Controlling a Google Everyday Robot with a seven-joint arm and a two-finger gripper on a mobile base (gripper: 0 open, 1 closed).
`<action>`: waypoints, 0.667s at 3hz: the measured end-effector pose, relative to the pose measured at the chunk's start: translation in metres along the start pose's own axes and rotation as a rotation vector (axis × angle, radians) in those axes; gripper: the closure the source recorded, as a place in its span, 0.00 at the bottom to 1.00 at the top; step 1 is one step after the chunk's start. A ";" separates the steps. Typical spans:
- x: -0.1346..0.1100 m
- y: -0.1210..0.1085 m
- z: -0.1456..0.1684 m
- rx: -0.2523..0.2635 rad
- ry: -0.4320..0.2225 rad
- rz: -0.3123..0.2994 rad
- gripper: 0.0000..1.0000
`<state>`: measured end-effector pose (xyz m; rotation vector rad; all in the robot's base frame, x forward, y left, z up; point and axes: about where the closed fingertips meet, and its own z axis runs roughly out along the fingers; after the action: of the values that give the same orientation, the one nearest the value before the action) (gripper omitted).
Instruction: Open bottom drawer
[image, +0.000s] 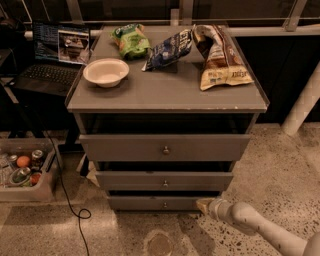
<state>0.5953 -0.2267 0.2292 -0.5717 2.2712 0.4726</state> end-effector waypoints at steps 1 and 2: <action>0.001 -0.012 0.003 0.055 -0.006 0.039 1.00; 0.000 -0.013 0.003 0.063 -0.008 0.043 1.00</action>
Offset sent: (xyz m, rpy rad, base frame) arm 0.0072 -0.0086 -0.0040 -0.0097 0.0000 -0.0666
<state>0.6039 -0.2366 0.2248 -0.4894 2.2864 0.4215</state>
